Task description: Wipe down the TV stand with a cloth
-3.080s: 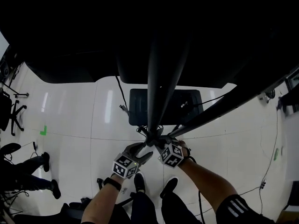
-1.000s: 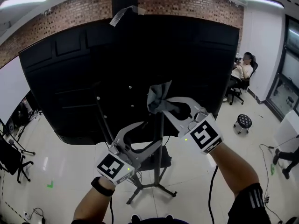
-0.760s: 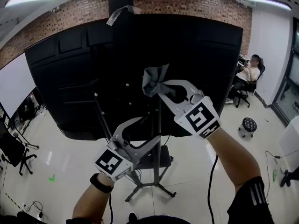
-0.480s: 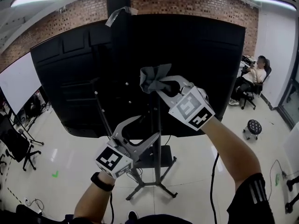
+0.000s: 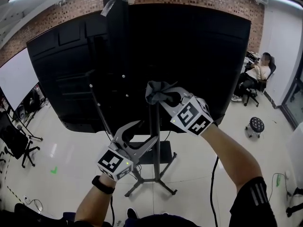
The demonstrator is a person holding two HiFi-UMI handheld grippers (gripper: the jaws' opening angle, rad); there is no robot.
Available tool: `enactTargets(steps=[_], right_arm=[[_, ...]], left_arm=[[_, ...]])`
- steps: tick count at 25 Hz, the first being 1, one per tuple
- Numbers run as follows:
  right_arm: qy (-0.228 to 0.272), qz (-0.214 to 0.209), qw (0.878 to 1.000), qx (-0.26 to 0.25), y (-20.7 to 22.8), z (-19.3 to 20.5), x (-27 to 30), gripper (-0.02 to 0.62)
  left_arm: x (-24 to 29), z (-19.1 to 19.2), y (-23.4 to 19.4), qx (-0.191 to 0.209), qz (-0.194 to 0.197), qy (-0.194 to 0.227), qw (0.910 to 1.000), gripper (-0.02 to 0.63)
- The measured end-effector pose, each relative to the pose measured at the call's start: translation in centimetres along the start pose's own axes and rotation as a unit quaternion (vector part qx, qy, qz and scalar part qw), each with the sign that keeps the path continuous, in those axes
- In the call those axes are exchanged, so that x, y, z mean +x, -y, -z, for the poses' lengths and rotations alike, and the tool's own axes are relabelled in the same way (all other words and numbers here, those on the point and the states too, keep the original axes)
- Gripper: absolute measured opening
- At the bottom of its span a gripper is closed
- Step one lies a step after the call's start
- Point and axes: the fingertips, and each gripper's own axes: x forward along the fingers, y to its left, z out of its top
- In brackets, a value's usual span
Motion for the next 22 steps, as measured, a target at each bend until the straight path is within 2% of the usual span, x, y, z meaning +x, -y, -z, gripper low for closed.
enactTargets(steps=[8,18,22], right_arm=[[-0.023,-0.029,0.998,0.045,-4.4,5.3,1.5,0.034],[-0.049,-0.078,0.991,0.101,-11.0,10.8,3.5,0.034],[-0.068,-0.097,0.986,0.12,-14.2,13.3,4.5,0.034]], left_arm=[[-0.1,4.5,-0.4,-0.036,0.002,-0.02,0.9991,0.287],[-1.1,12.3,-0.7,-0.088,0.018,-0.059,0.9942,0.287],[-1.5,16.3,-0.6,-0.096,0.026,-0.082,0.9916,0.288]])
